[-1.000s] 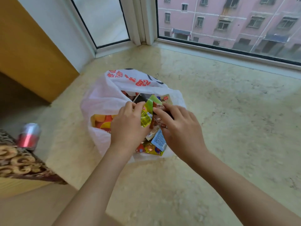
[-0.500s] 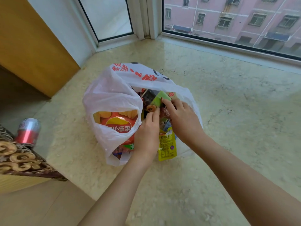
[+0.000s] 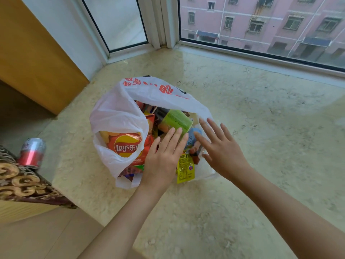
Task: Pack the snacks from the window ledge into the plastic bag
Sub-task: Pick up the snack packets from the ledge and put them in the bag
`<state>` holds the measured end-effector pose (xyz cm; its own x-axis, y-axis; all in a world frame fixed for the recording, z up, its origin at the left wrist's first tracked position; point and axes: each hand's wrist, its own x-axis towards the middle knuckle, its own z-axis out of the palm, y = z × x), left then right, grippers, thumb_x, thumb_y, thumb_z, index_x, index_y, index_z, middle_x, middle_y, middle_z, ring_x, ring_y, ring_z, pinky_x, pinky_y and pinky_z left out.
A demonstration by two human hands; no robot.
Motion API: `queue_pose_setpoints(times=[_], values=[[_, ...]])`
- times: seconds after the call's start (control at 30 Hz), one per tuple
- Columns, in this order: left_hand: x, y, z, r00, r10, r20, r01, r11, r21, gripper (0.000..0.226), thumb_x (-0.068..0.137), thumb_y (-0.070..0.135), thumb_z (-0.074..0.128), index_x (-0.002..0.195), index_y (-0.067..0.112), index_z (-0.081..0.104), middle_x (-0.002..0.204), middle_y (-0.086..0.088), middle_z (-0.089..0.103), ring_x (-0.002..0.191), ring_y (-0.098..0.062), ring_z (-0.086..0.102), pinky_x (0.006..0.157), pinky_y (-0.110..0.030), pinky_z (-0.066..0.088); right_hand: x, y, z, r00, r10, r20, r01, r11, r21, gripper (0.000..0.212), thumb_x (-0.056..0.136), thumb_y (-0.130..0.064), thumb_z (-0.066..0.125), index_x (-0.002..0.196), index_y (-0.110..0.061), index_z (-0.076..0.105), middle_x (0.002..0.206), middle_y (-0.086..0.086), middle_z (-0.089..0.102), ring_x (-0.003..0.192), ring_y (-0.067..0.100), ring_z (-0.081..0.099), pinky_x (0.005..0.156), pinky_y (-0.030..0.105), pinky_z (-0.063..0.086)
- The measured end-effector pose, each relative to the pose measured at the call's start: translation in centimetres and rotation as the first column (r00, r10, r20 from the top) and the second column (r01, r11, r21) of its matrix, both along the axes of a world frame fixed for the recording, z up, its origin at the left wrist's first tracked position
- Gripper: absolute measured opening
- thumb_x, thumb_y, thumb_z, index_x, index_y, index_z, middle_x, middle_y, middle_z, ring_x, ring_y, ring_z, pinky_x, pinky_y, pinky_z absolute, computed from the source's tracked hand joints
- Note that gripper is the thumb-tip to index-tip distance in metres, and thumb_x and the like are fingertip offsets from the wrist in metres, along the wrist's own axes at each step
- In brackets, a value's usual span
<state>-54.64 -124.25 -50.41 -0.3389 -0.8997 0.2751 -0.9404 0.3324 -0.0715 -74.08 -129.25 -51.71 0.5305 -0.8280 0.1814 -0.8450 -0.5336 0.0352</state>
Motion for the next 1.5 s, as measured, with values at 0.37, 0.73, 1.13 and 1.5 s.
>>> queue_pose_setpoints(times=[0.37,0.73,1.13,1.5], values=[[3.6,2.2,4.1,0.951,0.242,0.192,-0.225,0.969,-0.105,0.085,0.081,-0.019,0.039,0.153,0.022,0.019,0.160,-0.006,0.017,0.146,-0.024,0.018,0.109,-0.045,0.033,-0.2,3.5,1.5,0.906,-0.422,0.022,0.404,0.880,0.250,0.094,0.071,-0.009,0.068,0.149,-0.017,0.017,0.146,0.015,0.038,0.099,0.029,0.061,0.055,0.031,0.041],[6.2,3.4,9.0,0.800,0.560,-0.218,-0.508,0.824,0.251,0.083,0.085,-0.010,0.049,0.152,0.022,0.012,0.150,-0.003,0.037,0.114,-0.021,0.058,0.063,-0.028,0.052,1.4,4.4,3.9,0.606,-0.771,0.194,0.370,0.490,0.790,0.078,0.084,-0.033,0.063,0.146,-0.010,0.022,0.114,0.013,0.058,0.102,0.032,0.056,0.073,0.036,0.042],[7.3,1.4,18.7,0.388,0.591,-0.707,-0.253,0.806,0.535,0.048,0.091,0.002,0.058,0.135,0.019,0.053,0.109,0.006,0.060,0.066,-0.004,0.070,0.067,-0.013,0.049,3.4,2.9,13.6,-0.042,-0.921,0.386,-0.147,0.388,0.910,0.047,0.083,0.006,0.057,0.124,-0.017,0.055,0.088,0.009,0.064,0.081,0.022,0.059,0.072,0.030,0.044],[8.1,-2.9,30.3,-0.173,0.560,-0.810,0.230,0.823,0.520,0.040,0.089,-0.004,0.058,0.126,0.010,0.059,0.088,-0.001,0.074,0.069,-0.010,0.070,0.059,-0.021,0.054,0.9,0.4,22.7,-0.318,-0.828,0.463,-0.373,0.558,0.741,0.057,0.085,0.016,0.035,0.133,-0.013,0.045,0.115,0.021,0.063,0.091,0.029,0.063,0.073,0.039,0.052]])
